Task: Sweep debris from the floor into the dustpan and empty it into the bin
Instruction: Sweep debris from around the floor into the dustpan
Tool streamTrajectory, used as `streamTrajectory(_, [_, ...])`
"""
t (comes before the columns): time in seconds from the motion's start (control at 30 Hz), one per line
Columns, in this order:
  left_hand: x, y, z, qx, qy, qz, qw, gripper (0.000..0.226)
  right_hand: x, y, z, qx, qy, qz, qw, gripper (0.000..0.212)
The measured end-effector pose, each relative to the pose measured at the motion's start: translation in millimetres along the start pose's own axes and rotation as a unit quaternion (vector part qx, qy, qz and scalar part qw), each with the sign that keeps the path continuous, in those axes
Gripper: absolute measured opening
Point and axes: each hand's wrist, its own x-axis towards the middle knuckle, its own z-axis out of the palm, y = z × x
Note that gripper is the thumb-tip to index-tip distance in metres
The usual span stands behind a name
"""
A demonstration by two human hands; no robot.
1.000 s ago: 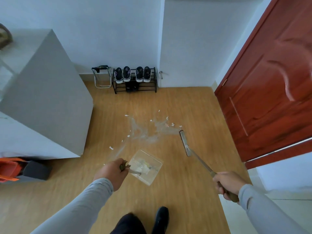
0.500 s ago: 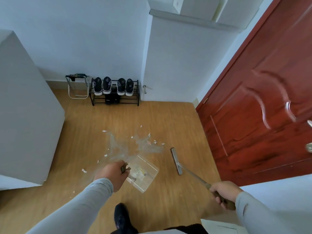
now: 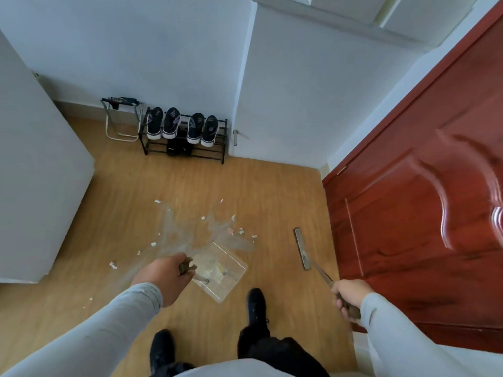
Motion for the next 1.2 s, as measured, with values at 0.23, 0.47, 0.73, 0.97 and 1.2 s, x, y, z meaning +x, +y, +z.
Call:
streamTrajectory(0.23, [16,56,29,-0.033,0.017,-0.074,0.997,0.014,123,-66,-19,-0.056,-0.037,0.011,0.998,0.018])
streamTrajectory(0.47, [21,80,45,-0.049,0.016,-0.112,0.992,0.012,116,-92,8,-0.091,-0.132,0.0,0.987,0.027])
streamTrajectory(0.73, [32,94,62,-0.072,0.007,-0.157,0.985,0.015,126,-120,-83,-0.066,-0.147,-0.043,0.986,0.023])
streamTrajectory(0.97, [36,110,72,-0.08,0.002,-0.189,0.979,0.021,138,-183,-52,-0.405,-0.1,-0.214,0.883,0.058])
streamTrajectory(1.2, [37,117,78,-0.06,-0.014,-0.204,0.977,0.017,140,-189,5,-0.576,-0.072,-0.262,0.771,0.045])
